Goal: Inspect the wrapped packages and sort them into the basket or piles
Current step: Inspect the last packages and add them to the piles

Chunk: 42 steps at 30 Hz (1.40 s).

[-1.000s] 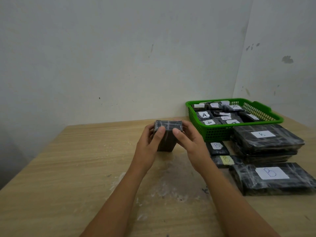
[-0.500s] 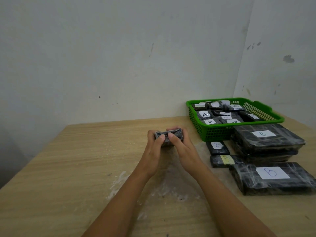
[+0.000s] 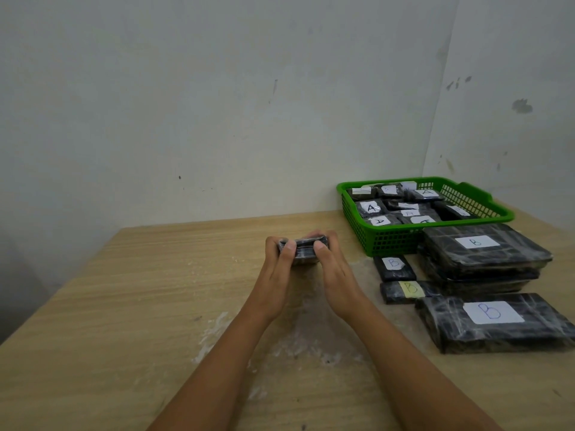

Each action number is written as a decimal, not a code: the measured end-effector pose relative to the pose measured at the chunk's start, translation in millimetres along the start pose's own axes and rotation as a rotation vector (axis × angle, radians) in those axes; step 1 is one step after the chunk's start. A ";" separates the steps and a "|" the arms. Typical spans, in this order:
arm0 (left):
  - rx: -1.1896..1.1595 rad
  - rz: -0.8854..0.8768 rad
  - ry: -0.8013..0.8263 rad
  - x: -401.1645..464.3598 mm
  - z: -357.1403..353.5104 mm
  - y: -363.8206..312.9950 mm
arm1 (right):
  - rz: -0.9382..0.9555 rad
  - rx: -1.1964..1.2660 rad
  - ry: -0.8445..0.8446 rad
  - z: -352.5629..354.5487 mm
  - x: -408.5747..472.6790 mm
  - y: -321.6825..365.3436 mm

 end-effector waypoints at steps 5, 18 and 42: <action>-0.066 -0.003 -0.038 5.8 4.1 8.4 | -0.008 -0.001 0.039 -1.7 -2.1 -0.5; -0.131 0.054 -0.140 12.2 15.5 2.0 | 0.001 -0.055 -0.034 1.6 1.7 -4.2; -0.531 0.266 -0.002 18.2 41.1 19.2 | -0.218 -0.037 -0.253 46.2 25.0 -34.2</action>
Point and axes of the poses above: each hand's wrist, its own x-axis towards the middle knuckle, its own z-axis out of the back of the hand, y = z × x, the point moved 3 cm from there along x, towards the middle knuckle, and after that the axes turned 1 degree about -z, right-handed, at the moved point
